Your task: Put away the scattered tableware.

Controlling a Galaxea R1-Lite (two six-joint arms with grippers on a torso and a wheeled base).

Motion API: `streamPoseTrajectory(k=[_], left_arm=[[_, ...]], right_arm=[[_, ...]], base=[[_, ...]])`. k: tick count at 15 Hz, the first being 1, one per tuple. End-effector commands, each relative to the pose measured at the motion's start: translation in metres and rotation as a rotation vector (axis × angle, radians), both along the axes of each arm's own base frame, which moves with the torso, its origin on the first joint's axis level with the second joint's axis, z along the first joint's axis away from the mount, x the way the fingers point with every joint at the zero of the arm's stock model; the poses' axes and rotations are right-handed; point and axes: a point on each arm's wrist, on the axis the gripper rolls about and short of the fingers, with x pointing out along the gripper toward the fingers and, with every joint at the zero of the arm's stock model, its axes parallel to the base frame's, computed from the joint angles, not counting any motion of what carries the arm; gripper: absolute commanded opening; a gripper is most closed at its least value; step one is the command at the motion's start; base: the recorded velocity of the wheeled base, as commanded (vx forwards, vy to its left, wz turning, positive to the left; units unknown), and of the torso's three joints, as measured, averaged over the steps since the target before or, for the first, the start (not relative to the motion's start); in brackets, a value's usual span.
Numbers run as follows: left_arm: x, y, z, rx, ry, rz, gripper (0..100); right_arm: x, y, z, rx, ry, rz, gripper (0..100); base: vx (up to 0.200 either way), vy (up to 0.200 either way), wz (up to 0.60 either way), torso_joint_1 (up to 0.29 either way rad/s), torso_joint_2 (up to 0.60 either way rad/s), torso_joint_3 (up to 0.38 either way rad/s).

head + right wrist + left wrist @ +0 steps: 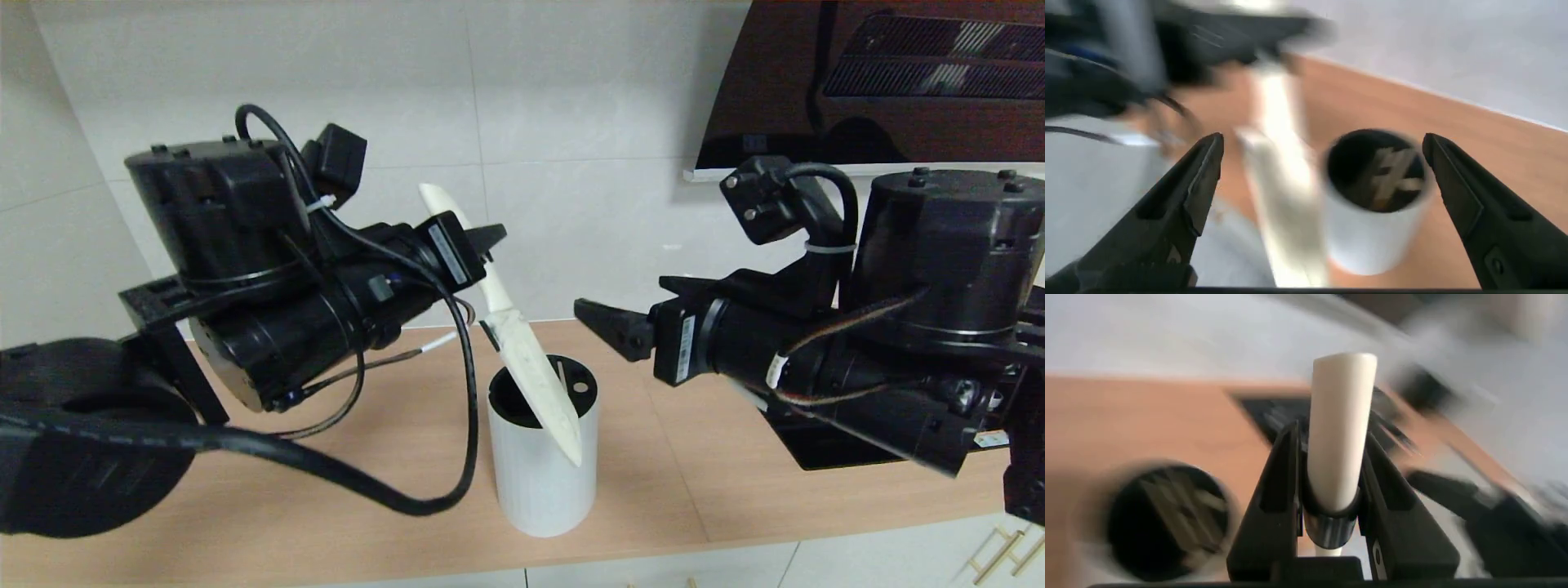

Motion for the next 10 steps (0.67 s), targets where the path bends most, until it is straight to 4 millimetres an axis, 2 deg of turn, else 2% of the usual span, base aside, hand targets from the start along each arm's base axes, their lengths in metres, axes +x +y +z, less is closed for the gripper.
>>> streamPoseTrajectory(k=[1,3,5,8,10], left_arm=[[0.003,0.002,0.034,0.042,-0.082,0.112,0],[0.001,0.005,0.037,0.122,-0.122,0.184,0],[0.003,0.004,0.017,0.196,-0.081,0.217,0],[0.003,0.002,0.016,0.232,-0.089,0.242,0],[0.009,-0.01,0.01,0.267,-0.116,0.295,0]], right_arm=[[0.015,-0.018,0.009,0.012,-0.013,-0.075,100],[0.025,-0.028,0.004,-0.016,0.017,-0.126,100],[0.037,-0.035,-0.001,-0.03,0.028,-0.164,100],[0.04,-0.033,-0.006,-0.048,0.04,-0.162,100],[0.042,-0.031,-0.01,-0.069,0.041,-0.16,100]], base=[[0.0,0.0,0.0,0.0,0.0,0.0],[0.0,0.0,0.0,0.0,0.0,0.0],[0.0,0.0,0.0,0.0,0.0,0.0],[0.0,0.0,0.0,0.0,0.0,0.0],[0.0,0.0,0.0,0.0,0.0,0.0]])
